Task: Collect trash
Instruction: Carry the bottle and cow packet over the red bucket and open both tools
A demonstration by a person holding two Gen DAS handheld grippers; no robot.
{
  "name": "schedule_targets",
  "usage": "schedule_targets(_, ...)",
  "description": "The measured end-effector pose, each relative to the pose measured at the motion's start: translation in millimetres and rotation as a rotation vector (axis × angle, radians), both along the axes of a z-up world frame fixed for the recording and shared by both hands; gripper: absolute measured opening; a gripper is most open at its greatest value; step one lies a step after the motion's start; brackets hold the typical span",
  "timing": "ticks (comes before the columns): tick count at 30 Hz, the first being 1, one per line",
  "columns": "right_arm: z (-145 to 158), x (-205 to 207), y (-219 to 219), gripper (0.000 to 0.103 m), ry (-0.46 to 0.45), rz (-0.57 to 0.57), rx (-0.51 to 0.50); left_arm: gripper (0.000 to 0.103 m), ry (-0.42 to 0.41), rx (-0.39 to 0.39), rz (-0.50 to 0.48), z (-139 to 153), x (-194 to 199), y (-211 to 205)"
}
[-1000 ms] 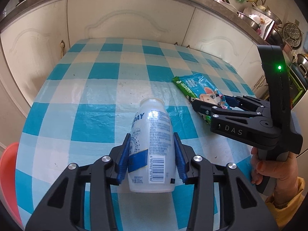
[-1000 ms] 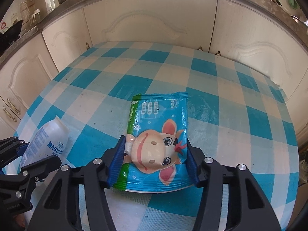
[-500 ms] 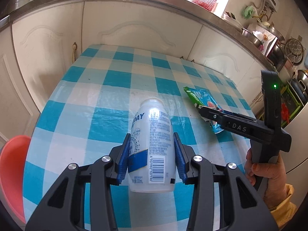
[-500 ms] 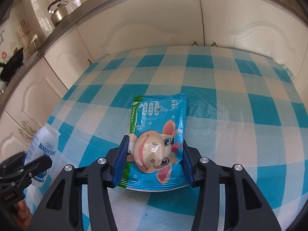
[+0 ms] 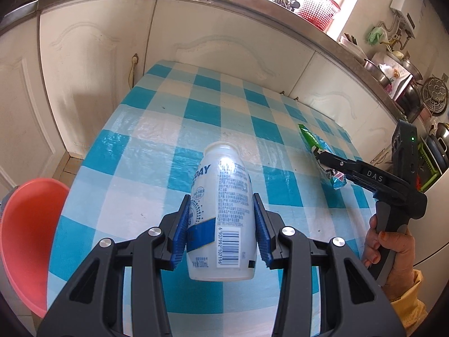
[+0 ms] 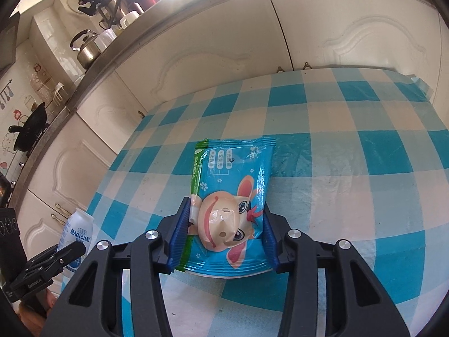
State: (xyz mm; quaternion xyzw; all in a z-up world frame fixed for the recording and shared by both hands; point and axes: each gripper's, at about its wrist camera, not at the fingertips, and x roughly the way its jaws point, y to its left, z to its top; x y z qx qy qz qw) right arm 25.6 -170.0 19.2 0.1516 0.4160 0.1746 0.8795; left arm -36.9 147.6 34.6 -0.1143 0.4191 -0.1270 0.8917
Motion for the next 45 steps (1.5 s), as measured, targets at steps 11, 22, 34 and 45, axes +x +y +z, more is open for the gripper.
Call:
schedule_targets(11,15,-11,20,0.047,-0.031,0.047,-0.021,0.043,-0.014,-0.026,0.029,2,-6,19)
schedule_targets(22,33,-31,58,0.047,-0.064,0.117,-0.024,0.043,-0.03,-0.044,0.083,4,-18,51)
schedule_targets(34,44,-50,102,0.047,-0.076,0.19,-0.051,0.043,-0.046,-0.067,0.191,4,-39,110)
schedule_targets(45,51,-73,176,0.047,-0.091,0.353,-0.081,0.043,-0.034,-0.067,0.314,-8,-64,166)
